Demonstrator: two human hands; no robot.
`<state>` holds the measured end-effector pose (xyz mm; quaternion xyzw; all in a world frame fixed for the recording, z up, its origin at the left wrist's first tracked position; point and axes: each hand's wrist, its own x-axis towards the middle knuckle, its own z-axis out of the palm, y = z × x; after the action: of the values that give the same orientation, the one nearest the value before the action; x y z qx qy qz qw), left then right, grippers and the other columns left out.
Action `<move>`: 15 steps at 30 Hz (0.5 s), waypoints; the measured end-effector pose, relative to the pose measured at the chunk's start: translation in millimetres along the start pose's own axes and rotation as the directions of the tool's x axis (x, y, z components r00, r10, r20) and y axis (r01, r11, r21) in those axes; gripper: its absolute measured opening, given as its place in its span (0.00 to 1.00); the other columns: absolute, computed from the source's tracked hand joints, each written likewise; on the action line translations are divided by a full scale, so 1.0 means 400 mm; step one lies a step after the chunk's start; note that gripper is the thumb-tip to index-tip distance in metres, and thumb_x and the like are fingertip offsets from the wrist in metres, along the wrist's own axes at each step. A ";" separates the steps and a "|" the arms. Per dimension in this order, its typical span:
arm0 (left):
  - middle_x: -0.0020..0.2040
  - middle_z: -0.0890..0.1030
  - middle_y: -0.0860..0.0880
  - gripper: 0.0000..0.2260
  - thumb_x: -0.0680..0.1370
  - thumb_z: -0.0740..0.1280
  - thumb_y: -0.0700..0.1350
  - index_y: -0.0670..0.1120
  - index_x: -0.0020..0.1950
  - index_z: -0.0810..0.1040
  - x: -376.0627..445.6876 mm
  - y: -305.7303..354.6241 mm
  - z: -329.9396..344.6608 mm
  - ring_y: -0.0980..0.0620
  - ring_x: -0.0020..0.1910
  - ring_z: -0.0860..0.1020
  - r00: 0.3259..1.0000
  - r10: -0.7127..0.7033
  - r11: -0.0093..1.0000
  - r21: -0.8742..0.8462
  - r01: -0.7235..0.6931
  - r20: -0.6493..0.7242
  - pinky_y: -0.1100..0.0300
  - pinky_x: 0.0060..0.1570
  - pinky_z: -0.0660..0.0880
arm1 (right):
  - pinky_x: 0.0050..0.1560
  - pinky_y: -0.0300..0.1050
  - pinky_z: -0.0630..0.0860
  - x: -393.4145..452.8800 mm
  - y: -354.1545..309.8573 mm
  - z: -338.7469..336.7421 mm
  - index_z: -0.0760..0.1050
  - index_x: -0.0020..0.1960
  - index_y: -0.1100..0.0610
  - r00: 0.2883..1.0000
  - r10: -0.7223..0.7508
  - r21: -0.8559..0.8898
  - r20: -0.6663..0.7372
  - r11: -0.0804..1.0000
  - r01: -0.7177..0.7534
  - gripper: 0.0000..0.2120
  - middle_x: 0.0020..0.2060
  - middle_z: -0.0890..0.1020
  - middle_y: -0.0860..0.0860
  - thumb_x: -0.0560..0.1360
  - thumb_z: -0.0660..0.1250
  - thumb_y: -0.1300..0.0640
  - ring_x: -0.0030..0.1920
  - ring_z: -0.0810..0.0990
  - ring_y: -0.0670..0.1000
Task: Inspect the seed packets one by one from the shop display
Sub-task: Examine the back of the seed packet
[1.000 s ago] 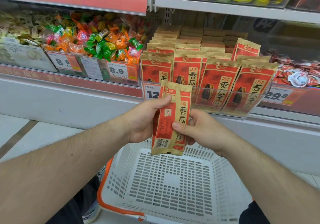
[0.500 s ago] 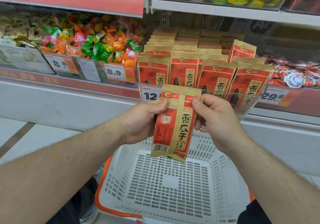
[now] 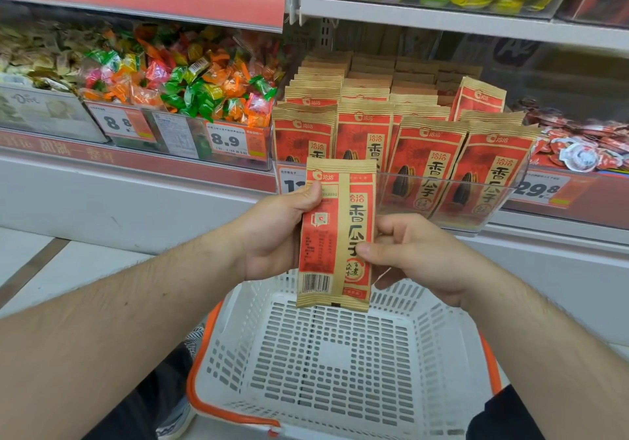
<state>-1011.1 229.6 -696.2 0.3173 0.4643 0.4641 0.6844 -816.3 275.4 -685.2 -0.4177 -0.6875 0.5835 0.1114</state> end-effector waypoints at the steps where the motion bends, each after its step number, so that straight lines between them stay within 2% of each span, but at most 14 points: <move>1: 0.59 0.83 0.42 0.20 0.81 0.57 0.56 0.47 0.65 0.77 -0.001 0.002 0.000 0.43 0.56 0.83 1.000 -0.009 1.000 -0.005 0.009 0.010 0.43 0.58 0.78 | 0.41 0.47 0.78 -0.001 0.000 0.002 0.79 0.56 0.61 1.000 0.007 0.000 0.010 1.000 -0.007 0.08 0.44 0.87 0.56 0.79 0.67 0.59 0.42 0.83 0.54; 2: 0.60 0.83 0.41 0.20 0.79 0.62 0.54 0.45 0.66 0.77 -0.002 0.004 0.000 0.42 0.56 0.82 1.000 -0.007 1.000 -0.003 0.007 0.030 0.43 0.58 0.78 | 0.40 0.46 0.79 0.000 0.000 0.003 0.79 0.56 0.62 1.000 0.008 0.013 0.003 1.000 -0.008 0.08 0.44 0.87 0.56 0.79 0.66 0.60 0.41 0.83 0.54; 4: 0.63 0.80 0.38 0.24 0.74 0.70 0.44 0.40 0.69 0.74 -0.002 0.002 -0.005 0.41 0.57 0.81 0.997 0.029 0.999 -0.018 -0.028 0.071 0.42 0.58 0.78 | 0.39 0.48 0.79 0.001 -0.003 0.002 0.78 0.53 0.63 1.000 0.018 0.076 -0.023 0.997 -0.016 0.07 0.41 0.86 0.57 0.80 0.65 0.60 0.39 0.83 0.55; 6: 0.62 0.80 0.37 0.27 0.72 0.67 0.40 0.38 0.71 0.71 0.002 -0.002 -0.011 0.40 0.55 0.81 0.995 0.053 0.996 -0.075 -0.047 0.088 0.44 0.56 0.80 | 0.38 0.48 0.80 0.000 -0.008 -0.003 0.77 0.50 0.63 0.999 0.038 0.145 -0.015 0.989 -0.036 0.07 0.40 0.85 0.58 0.80 0.65 0.59 0.35 0.82 0.55; 8: 0.59 0.81 0.38 0.27 0.71 0.68 0.39 0.38 0.70 0.72 0.008 -0.006 -0.015 0.41 0.53 0.83 0.994 0.042 0.991 -0.132 -0.029 0.099 0.45 0.54 0.81 | 0.35 0.46 0.80 -0.006 -0.011 -0.009 0.76 0.52 0.62 0.998 0.051 0.163 0.027 0.985 -0.055 0.08 0.40 0.85 0.59 0.77 0.68 0.58 0.33 0.82 0.55; 11: 0.60 0.80 0.38 0.22 0.72 0.69 0.41 0.40 0.67 0.75 0.011 -0.009 -0.017 0.41 0.54 0.82 0.995 -0.004 0.988 -0.151 0.019 0.098 0.44 0.56 0.80 | 0.30 0.43 0.80 -0.013 -0.009 -0.014 0.73 0.59 0.63 0.990 0.086 0.160 0.115 0.982 -0.104 0.25 0.39 0.85 0.61 0.65 0.73 0.56 0.31 0.82 0.55; 15: 0.61 0.80 0.37 0.21 0.72 0.64 0.43 0.39 0.64 0.76 0.013 -0.013 -0.020 0.40 0.58 0.80 0.995 -0.072 0.984 -0.160 0.082 0.069 0.43 0.59 0.77 | 0.29 0.42 0.80 -0.011 -0.006 -0.017 0.70 0.64 0.66 0.983 0.087 0.180 0.161 0.977 -0.115 0.31 0.37 0.85 0.60 0.64 0.73 0.57 0.29 0.82 0.53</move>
<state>-1015.8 232.4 -705.5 0.2566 0.4150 0.4635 0.7397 -810.1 277.2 -679.5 -0.3940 -0.6135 0.6810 0.0679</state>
